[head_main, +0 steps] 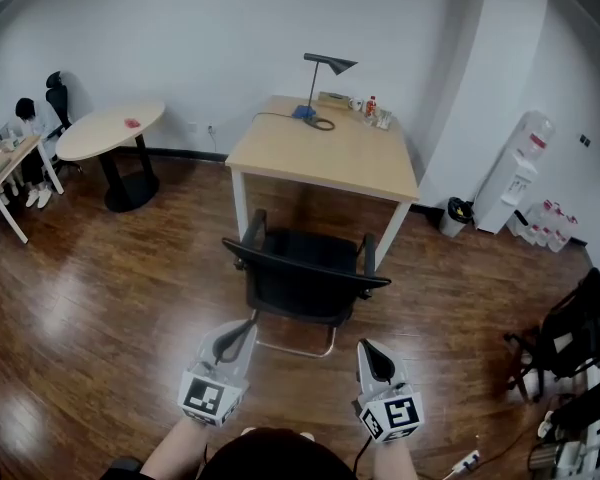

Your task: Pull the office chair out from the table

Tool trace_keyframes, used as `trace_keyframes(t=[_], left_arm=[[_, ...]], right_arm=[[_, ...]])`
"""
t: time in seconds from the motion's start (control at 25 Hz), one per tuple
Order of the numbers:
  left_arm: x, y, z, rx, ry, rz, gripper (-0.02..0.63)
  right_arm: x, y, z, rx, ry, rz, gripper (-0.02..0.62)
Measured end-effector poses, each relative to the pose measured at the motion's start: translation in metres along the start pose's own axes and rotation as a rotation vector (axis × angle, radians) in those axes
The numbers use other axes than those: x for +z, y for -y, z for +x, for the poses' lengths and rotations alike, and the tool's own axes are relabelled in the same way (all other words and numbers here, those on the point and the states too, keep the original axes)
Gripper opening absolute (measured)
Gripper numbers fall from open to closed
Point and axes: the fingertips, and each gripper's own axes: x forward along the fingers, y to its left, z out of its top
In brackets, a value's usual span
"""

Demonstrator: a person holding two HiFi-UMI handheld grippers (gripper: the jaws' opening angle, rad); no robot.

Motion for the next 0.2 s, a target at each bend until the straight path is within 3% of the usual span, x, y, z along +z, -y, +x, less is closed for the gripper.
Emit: trace_keyframes(t=[0.2], left_arm=[[-0.0004,-0.0004,-0.0069,0.006,-0.005,-0.029,0.002]], right_arm=[[-0.0008,-0.0046,-0.001,0.007,-0.006,0.0,0.011]])
